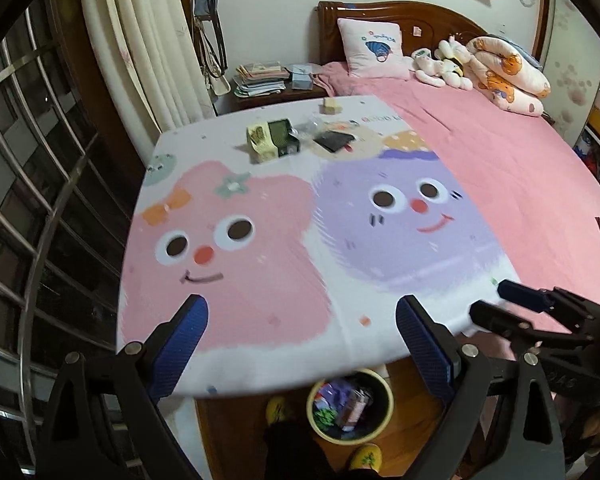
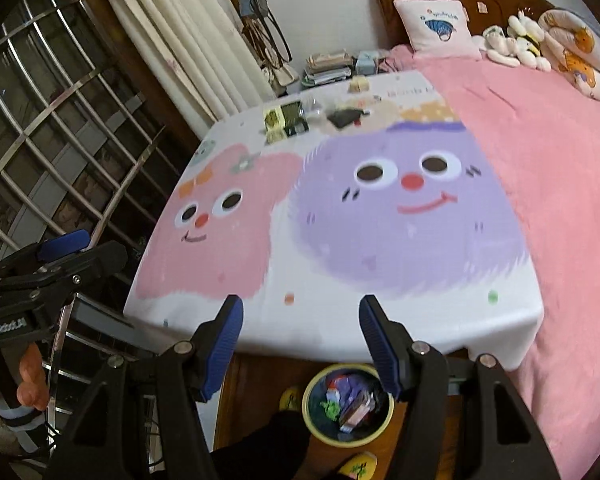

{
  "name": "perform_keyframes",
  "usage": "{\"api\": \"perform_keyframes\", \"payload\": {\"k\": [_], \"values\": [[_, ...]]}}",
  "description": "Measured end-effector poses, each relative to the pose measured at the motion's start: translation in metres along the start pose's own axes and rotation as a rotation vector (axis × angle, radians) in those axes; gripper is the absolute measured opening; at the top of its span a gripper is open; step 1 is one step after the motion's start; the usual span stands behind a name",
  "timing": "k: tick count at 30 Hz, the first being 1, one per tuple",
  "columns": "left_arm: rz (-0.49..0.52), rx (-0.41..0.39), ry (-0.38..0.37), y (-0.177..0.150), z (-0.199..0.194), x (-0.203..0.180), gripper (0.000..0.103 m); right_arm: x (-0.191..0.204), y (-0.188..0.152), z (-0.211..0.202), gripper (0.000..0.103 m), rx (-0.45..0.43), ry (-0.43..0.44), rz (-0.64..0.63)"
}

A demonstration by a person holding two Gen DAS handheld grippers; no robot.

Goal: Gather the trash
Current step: 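Raise both tools back over the table, then grasp the green-and-yellow box with left tool while right tool grasps clear plastic bottle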

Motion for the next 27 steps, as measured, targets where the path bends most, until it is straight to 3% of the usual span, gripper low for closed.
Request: {"api": "perform_keyframes", "payload": {"k": [7,15,22,27], "values": [[0.035,-0.019,0.02,0.075,0.026,0.049,0.094,0.003,0.063,0.023,0.061,-0.023,-0.03,0.041],[0.167,0.036,-0.038,0.203,0.093,0.108,0.094,0.004,0.166,0.073,0.061,0.005,-0.036,0.205],[0.266,0.118,-0.091,0.287,0.182,0.122,0.094,-0.017,0.261,0.141,0.061,0.054,0.002,0.418],[0.301,0.167,-0.137,0.32,0.237,0.115,0.093,-0.042,0.304,0.182,0.061,0.071,0.039,0.564]]}}
Point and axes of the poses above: each gripper's, at about its wrist camera, not at the fingertips, and z roughly the way its jaws point, x to its left, y to its top, the point moved 4 cm from there along z, roughly the way its jaws point, and after that the axes turned 13 degrees about x, right-handed, at the moved point
